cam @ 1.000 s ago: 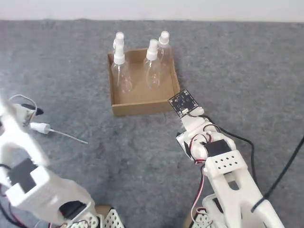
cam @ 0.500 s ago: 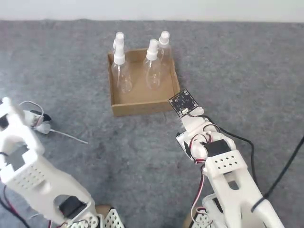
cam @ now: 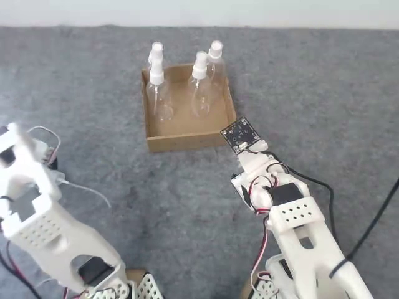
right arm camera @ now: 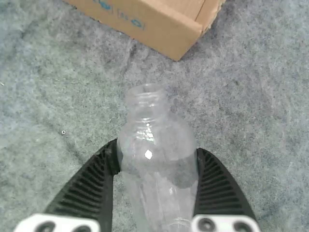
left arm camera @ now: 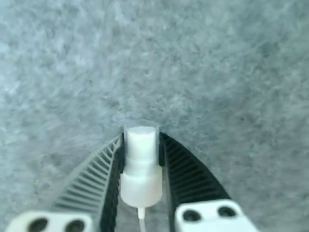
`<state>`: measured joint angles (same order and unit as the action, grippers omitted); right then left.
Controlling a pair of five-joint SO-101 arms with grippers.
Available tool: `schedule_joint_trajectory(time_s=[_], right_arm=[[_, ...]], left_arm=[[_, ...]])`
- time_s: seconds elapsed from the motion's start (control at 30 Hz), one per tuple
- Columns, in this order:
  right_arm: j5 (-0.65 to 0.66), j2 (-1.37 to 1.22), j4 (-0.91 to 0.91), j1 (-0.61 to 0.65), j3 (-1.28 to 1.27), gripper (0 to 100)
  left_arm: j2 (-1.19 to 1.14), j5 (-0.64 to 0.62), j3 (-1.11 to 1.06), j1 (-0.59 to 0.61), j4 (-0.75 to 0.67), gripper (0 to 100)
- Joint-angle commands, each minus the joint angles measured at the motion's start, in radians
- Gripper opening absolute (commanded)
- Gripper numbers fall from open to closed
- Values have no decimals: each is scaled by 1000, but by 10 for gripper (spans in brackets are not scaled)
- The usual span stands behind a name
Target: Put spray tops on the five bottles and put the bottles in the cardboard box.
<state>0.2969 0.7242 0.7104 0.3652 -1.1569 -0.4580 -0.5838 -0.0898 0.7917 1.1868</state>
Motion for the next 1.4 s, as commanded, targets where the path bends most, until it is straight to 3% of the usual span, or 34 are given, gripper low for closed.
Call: schedule_joint_trajectory(time_s=[0.0, 0.3, 0.53, 0.7, 1.37], right_arm=[[8, 21, 8, -10, 15, 76], [8, 21, 10, -10, 15, 76], [8, 21, 10, -10, 15, 76], [8, 21, 12, -10, 15, 76], [-3, 48, 10, -62, 20, 76]], left_arm=[[21, -8, 51, -25, 29, 13], [160, -5, 165, -37, 224, 12], [350, -5, 163, -64, 258, 12], [450, -5, 163, -166, 308, 12], [815, -11, 163, -493, 275, 12]])
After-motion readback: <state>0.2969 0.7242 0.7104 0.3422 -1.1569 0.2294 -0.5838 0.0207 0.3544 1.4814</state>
